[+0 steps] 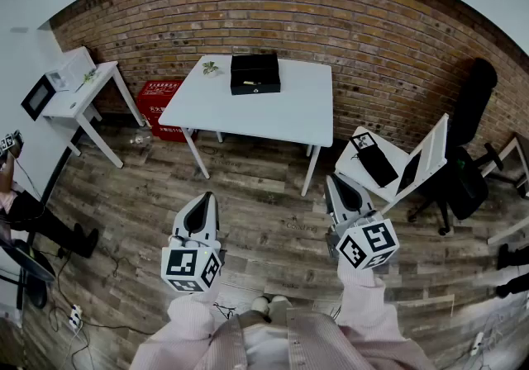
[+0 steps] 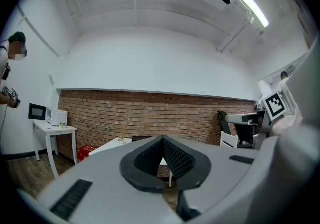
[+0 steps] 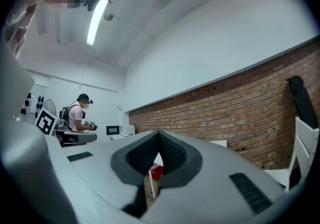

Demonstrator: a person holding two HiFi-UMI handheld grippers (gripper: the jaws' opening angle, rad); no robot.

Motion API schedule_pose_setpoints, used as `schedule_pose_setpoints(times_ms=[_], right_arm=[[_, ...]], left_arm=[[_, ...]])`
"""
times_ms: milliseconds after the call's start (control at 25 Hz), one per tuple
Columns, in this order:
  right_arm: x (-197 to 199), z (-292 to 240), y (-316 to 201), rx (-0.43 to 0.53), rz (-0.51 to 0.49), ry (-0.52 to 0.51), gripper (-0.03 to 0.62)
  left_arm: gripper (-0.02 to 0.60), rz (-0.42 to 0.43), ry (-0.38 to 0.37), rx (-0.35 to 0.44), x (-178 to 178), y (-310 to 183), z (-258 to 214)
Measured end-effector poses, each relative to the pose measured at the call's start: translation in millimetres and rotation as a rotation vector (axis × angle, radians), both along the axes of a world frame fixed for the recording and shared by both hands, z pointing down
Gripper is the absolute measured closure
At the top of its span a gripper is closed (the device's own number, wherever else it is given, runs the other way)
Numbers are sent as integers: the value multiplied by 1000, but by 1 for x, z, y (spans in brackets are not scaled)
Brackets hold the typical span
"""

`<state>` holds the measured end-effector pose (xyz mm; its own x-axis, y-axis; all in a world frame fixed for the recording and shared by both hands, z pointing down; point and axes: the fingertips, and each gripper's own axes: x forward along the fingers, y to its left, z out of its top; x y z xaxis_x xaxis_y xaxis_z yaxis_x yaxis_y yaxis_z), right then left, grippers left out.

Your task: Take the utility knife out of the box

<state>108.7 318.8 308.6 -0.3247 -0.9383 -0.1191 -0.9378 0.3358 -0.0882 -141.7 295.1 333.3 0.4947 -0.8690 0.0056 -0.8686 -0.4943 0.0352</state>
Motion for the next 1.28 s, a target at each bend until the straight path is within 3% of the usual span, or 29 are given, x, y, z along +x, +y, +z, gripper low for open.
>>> schedule_pose_setpoints(times_ms=[560, 880, 1280], right_arm=[[13, 12, -4, -1, -18, 74, 591], [25, 22, -10, -26, -31, 36, 588], [26, 30, -28, -45, -50, 2, 506]], left_arm=[[589, -23, 16, -13, 19, -2, 4], [589, -30, 10, -21, 28, 4, 12], [589, -46, 9, -35, 28, -5, 20]])
